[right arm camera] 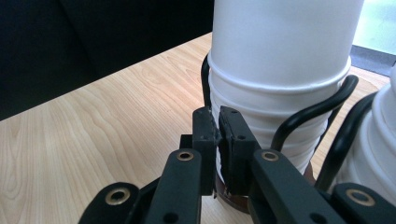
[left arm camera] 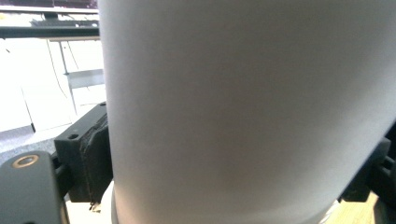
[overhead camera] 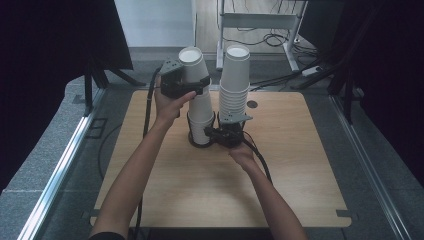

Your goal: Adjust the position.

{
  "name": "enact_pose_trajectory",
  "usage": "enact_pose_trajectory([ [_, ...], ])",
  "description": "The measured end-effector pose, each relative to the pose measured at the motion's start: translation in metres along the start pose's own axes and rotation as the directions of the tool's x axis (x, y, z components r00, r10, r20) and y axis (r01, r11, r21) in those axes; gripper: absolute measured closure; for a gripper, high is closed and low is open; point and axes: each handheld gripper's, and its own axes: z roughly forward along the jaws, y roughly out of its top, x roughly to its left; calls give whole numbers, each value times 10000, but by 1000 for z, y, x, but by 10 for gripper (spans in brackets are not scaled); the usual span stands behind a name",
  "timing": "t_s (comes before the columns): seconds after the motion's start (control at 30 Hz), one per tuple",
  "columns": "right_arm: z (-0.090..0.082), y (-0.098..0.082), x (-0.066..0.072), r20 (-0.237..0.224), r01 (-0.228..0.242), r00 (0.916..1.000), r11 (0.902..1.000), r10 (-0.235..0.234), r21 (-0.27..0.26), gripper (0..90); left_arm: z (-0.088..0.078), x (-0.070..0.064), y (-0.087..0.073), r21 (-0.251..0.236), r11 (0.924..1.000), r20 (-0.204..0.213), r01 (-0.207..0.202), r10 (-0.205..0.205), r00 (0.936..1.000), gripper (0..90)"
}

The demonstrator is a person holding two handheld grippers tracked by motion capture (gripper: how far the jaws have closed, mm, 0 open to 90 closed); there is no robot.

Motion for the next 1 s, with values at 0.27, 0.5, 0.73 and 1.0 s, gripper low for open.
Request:
enact_pose_trajectory([
  [0.27,-6,-4,3,0,195,9998,9998,-195,-41,824,-18,-3,9,-105,9994,25,-325,325,9995,126],
  [0.5,-17,-13,6,82,258,9996,9995,-257,-187,770,-32,-8,-1,-50,9986,165,-520,521,9985,126],
  [0.73,-35,-25,9,202,206,9996,9985,-196,-514,708,-41,-17,-19,260,9949,342,-970,961,9948,127],
  [1.0,-52,-40,9,414,133,9991,9981,-107,-610,569,-54,-28,-37,350,9932,661,-1108,1084,9919,127],
])
